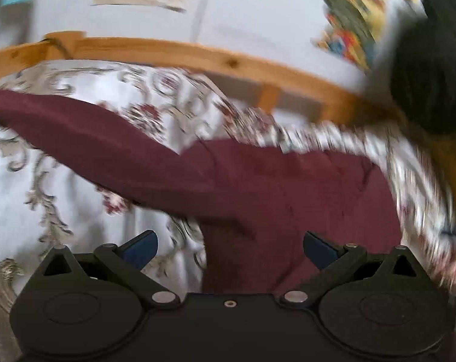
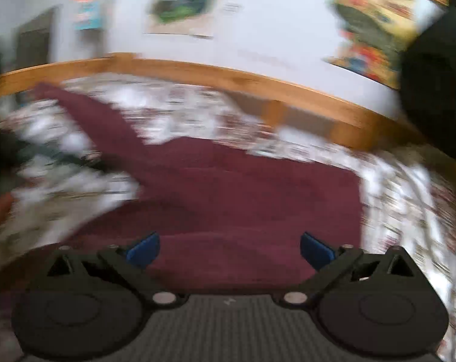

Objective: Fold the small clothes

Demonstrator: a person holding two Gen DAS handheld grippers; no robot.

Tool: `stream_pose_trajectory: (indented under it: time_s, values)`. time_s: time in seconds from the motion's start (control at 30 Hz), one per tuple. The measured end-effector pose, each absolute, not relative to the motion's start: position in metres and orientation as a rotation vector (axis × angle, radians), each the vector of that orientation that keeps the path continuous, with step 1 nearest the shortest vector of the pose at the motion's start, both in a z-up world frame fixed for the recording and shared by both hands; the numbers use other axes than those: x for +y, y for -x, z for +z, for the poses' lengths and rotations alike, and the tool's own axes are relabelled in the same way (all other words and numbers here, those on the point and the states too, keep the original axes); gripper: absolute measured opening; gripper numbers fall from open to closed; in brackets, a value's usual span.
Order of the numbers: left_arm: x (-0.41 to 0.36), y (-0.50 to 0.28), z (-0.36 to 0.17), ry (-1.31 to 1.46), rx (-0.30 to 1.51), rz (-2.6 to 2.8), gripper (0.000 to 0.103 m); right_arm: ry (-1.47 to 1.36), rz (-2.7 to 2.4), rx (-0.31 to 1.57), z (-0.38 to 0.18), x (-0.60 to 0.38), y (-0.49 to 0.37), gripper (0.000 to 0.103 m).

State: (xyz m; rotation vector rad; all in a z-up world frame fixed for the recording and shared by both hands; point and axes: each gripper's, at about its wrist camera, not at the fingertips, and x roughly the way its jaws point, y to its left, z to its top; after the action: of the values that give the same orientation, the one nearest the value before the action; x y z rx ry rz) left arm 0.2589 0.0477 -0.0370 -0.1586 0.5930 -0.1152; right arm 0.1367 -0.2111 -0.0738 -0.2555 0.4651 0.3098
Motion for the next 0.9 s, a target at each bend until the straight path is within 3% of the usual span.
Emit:
stream_pose_trajectory:
  time_s: [0.07,0.2,0.37,0.4,0.5,0.6,0.7,0.77,0.83,0.9]
  values:
    - [0.034,-0.26,-0.047,0.075,0.632,-0.138,0.102,0.22,0.203,0.473,-0.08,-0.233,-0.157,0.097]
    - [0.016,-0.262,-0.07,-0.062,0.696,-0.131,0.102,0.043,0.027,0.495,-0.096,-0.28,-0.208,0.077]
    - [0.014,-0.267,-0.095,-0.129,0.784,-0.093,0.102,-0.157,0.003,0.543,-0.116,-0.317,-0.247,0.071]
    - [0.015,-0.268,-0.099,-0.136,0.797,-0.088,0.102,-0.164,0.006,0.557,-0.12,-0.319,-0.253,0.062]
    - [0.017,-0.268,-0.099,-0.11,0.809,-0.079,0.102,-0.187,0.01,0.593,-0.131,-0.323,-0.267,0.015]
    - [0.023,-0.267,-0.089,-0.068,0.799,-0.044,0.102,-0.211,-0.026,0.569,-0.134,-0.328,-0.269,0.008]
    - [0.038,-0.264,-0.064,-0.016,0.731,0.068,0.102,-0.217,-0.02,0.555,-0.13,-0.329,-0.267,0.008]
    - [0.055,-0.262,-0.04,-0.002,0.673,0.151,0.102,-0.223,-0.017,0.546,-0.125,-0.329,-0.263,0.019]
    - [0.074,-0.26,-0.015,-0.016,0.627,0.191,0.102,-0.21,-0.01,0.535,-0.119,-0.327,-0.255,0.063]
    - [0.1,-0.262,0.012,-0.057,0.602,0.23,0.102,-0.204,0.022,0.506,-0.109,-0.323,-0.243,0.071]
